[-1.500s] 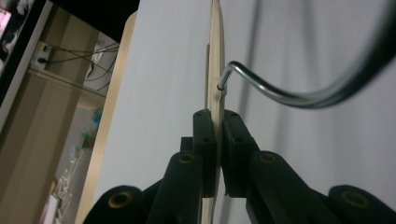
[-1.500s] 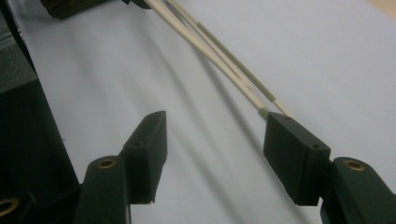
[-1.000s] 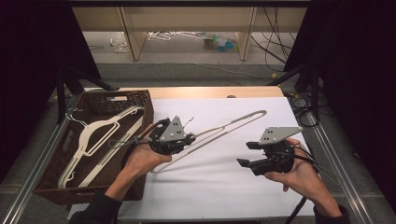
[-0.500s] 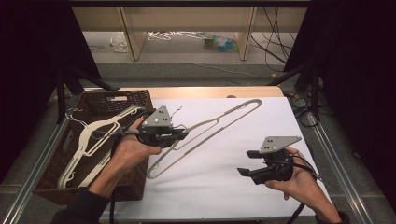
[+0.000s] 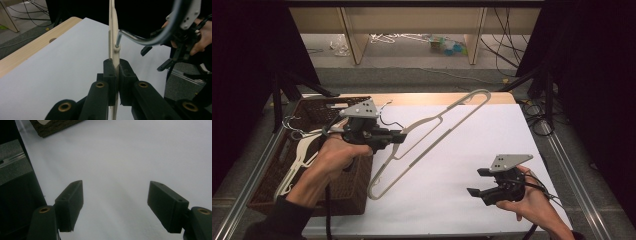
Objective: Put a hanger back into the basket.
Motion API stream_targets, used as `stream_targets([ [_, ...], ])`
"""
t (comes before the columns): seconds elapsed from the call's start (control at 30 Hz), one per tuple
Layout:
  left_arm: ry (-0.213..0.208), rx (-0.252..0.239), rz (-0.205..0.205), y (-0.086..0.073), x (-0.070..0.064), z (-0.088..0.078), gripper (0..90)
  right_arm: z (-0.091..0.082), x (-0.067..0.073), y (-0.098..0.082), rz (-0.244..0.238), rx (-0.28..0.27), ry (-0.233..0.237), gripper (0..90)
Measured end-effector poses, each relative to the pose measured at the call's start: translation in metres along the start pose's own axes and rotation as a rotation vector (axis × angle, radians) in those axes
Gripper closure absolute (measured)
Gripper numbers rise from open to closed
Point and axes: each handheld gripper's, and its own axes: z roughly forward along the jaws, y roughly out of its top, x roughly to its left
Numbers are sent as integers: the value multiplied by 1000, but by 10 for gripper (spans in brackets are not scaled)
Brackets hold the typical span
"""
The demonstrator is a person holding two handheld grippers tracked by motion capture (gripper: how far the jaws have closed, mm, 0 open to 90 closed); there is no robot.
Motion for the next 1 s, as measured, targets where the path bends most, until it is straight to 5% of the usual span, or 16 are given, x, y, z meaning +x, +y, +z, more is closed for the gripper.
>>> stream_targets([
  [0.27,11,2,23,27,-5,-39,857,4,1,-8,8,3,-5,291],
  [0.47,84,4,49,35,1,-75,857,6,1,-13,21,30,2,262],
  [0.67,231,33,28,27,28,-106,857,8,2,-15,20,38,-1,261],
  [1.0,357,102,-6,-12,72,-140,857,11,4,-19,32,36,-9,260],
])
